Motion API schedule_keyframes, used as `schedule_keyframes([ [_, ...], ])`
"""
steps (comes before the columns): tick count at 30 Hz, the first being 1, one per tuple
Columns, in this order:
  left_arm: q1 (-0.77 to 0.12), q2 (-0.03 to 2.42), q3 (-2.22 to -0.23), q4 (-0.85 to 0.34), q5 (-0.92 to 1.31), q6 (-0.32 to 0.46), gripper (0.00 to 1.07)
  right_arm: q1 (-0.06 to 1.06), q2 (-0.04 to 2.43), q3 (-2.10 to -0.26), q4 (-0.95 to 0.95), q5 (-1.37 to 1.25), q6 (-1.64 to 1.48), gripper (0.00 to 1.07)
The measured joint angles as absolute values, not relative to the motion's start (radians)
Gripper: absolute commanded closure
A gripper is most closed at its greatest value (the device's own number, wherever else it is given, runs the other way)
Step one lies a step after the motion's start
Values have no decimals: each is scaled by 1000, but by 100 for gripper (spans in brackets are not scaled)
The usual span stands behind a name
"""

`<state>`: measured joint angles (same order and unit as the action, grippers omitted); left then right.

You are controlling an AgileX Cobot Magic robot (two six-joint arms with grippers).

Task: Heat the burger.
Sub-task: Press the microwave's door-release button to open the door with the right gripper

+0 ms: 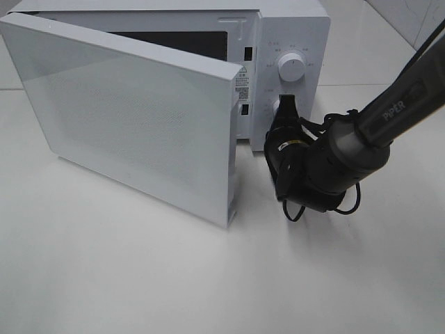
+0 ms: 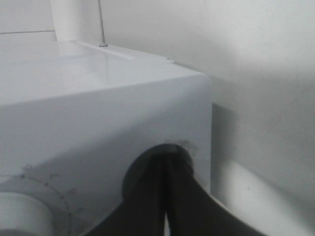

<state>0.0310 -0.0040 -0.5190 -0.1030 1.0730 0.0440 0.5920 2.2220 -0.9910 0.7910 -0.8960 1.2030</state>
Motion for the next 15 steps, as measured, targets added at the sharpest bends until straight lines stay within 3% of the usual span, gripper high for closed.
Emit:
schedule_keyframes([
  [15,31,-4,-519,-103,1073,44,7,591,2216,-998,807,-865,1202,107],
])
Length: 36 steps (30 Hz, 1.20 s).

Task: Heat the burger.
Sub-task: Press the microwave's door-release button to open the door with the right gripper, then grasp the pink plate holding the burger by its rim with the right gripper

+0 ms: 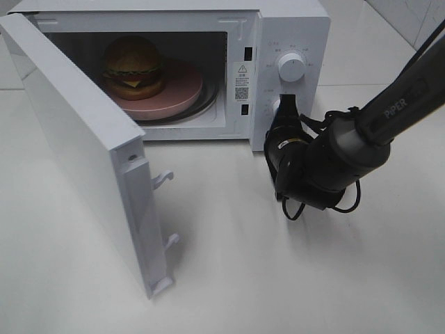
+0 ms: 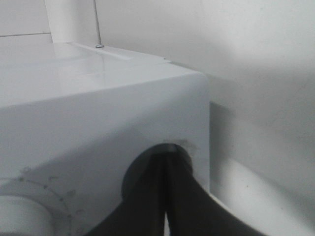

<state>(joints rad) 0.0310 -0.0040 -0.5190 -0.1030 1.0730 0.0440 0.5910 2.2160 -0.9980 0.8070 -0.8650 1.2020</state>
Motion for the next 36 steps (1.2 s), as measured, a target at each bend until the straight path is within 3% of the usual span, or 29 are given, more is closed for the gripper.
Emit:
schedule_keyframes([
  [14,31,-4,-519,-103,1073,44,7,565,2142,-943,735,-786,1237,107],
  [30,31,-4,-519,-103,1073,44,7,565,1959,-761,491,-655,1254,107],
  [36,31,-4,-519,-103,1073,44,7,565,1850,-722,395,-523,1115,105],
])
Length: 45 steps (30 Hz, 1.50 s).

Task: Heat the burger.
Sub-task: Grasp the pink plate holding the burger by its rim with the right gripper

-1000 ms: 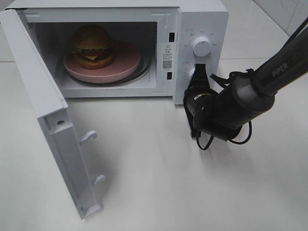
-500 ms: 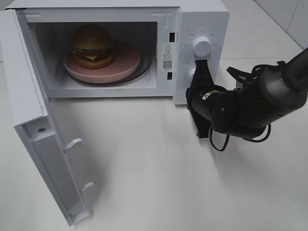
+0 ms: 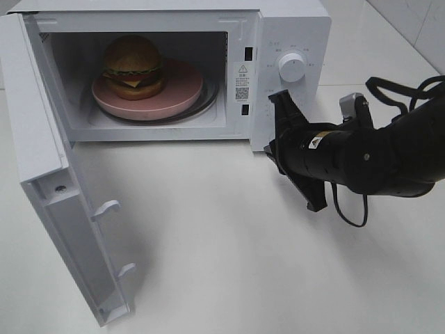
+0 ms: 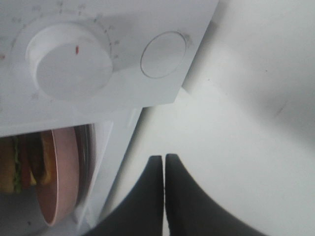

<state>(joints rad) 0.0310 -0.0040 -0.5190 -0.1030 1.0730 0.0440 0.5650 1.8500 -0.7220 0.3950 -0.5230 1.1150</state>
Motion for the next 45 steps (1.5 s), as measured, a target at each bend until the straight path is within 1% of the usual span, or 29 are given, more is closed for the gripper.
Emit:
schedule_keyframes([
  [5,31,-4,-519,-103,1073,44,7,565,1794,-722,340,-412,989,104],
  [6,31,-4,-519,-103,1073,44,7,565,1767,-722,313,-361,915,104],
  [8,31,-4,-519,-103,1073,44,7,565,1758,-722,302,-342,883,104],
  [12,31,-4,-519,-103,1073,44,7,565,1709,-721,266,-223,711,103],
  [13,31,-4,-519,-103,1073,44,7,565,1709,-721,266,-223,711,103],
  [15,31,-4,-519,-103,1073,44,7,565,1674,-721,254,-112,584,103],
  [18,31,-4,-519,-103,1073,44,7,565,1667,-721,254,-82,555,103],
  [19,31,-4,-519,-103,1073,44,7,565,1649,-721,254,-31,486,103],
  [21,31,-4,-519,-103,1073,44,7,565,1643,-721,254,0,453,103],
  [23,31,-4,-519,-103,1073,44,7,565,1605,-721,254,82,334,102],
  [26,31,-4,-519,-103,1073,44,7,565,1596,-721,254,105,303,102],
  [28,31,-4,-519,-103,1073,44,7,565,1573,-733,254,224,183,101],
  [31,31,-4,-519,-103,1073,44,7,565,1571,-740,254,252,159,101],
  [34,31,-4,-519,-103,1073,44,7,565,1567,-794,253,406,-32,101],
  [37,31,-4,-519,-103,1073,44,7,565,1567,-804,253,435,-83,100],
  [39,31,-4,-519,-103,1073,44,7,565,1567,-840,252,527,-292,100],
  [40,31,-4,-519,-103,1073,44,7,565,1567,-840,252,527,-292,100],
  [42,31,-4,-519,-103,1073,44,7,565,1567,-862,249,589,-446,100],
  [43,31,-4,-519,-103,1073,44,7,565,1567,-862,249,589,-446,100],
  [45,31,-4,-519,-103,1073,44,7,565,1567,-877,244,618,-600,99],
])
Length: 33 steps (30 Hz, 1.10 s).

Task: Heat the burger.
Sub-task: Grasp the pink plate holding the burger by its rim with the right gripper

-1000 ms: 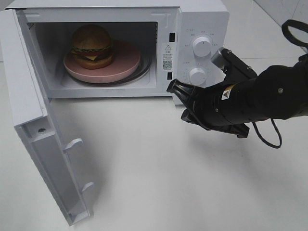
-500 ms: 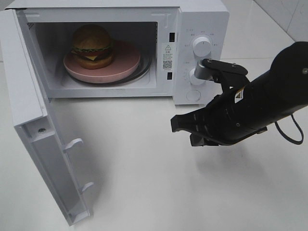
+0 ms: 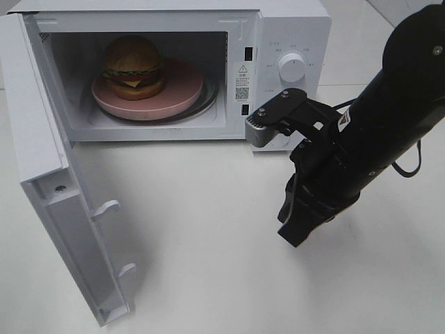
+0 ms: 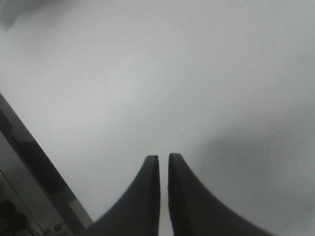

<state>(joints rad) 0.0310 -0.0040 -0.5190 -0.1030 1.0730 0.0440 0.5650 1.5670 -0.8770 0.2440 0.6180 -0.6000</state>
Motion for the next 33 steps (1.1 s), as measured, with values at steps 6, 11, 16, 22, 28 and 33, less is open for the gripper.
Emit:
schedule_keyframes([
  [6,31,-4,-519,-103,1073,44,7,565,1567,-904,198,630,-812,98],
  [11,31,-4,-519,-103,1073,44,7,565,1567,-932,108,632,-1004,97],
  [16,31,-4,-519,-103,1073,44,7,565,1567,-933,54,611,-1087,94],
  [22,31,-4,-519,-103,1073,44,7,582,1567,-933,-46,479,-1120,83],
  [28,31,-4,-519,-103,1073,44,7,594,1567,-933,-92,372,-1125,71],
  [33,31,-4,-519,-103,1073,44,7,642,1567,-933,-191,262,-1119,53],
])
